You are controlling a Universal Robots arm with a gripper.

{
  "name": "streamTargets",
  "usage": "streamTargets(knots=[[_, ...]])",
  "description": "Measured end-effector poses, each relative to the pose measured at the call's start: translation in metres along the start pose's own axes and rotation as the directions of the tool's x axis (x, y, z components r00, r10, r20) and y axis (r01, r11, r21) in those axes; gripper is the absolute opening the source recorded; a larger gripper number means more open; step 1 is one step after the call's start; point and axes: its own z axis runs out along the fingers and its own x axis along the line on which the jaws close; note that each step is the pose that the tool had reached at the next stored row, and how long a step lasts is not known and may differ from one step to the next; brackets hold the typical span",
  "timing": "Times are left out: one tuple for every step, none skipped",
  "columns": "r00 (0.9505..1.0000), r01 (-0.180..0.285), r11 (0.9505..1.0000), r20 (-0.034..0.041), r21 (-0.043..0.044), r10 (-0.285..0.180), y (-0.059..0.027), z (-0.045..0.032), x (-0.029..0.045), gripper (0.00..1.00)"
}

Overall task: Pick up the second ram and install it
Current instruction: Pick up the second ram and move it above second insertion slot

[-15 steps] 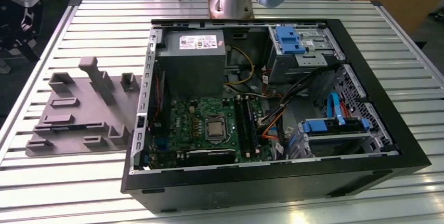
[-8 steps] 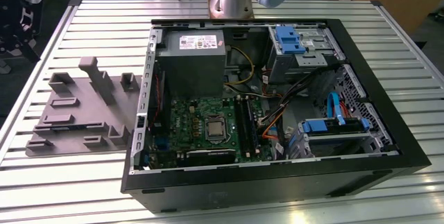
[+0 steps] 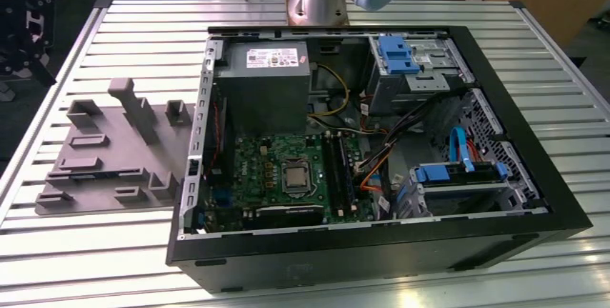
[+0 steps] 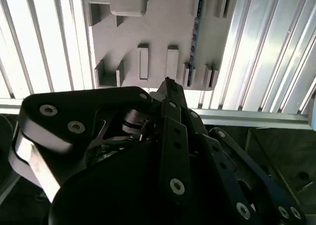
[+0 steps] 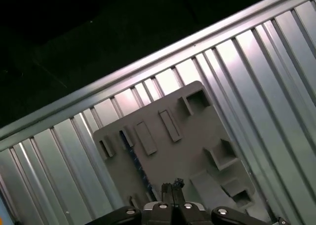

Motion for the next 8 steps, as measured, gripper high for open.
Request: streamTargets(knots=[[0.9998, 0.018, 0.9998, -0.0004, -0.0001, -0.018, 0.0000, 0.0001, 0.0000, 0.11], [0.9994, 0.036, 0.9994, -0.0008, -0.0002, -0.036, 0.0000, 0.0003, 0.0000, 0.11], [0.9985, 0.055, 0.9985, -0.0011, -0.0002, -0.055, 0.0000, 0.0005, 0.0000, 0.11], [0.9973, 0.073, 0.9973, -0.0015, -0.0003, -0.073, 0.0000, 0.0006, 0.0000, 0.11], [0.9958, 0.091, 0.9958, -0.0019, -0.0005, -0.091, 0.0000, 0.0008, 0.0000, 0.11], [0.9941, 0.108, 0.9941, -0.0022, -0.0006, -0.108, 0.0000, 0.0009, 0.0000, 0.11], [0.9924, 0.123, 0.9924, -0.0025, -0.0007, -0.123, 0.0000, 0.0009, 0.0000, 0.11], [0.9913, 0.131, 0.9913, -0.0027, -0.0007, -0.131, 0.0000, 0.0010, 0.0000, 0.11]])
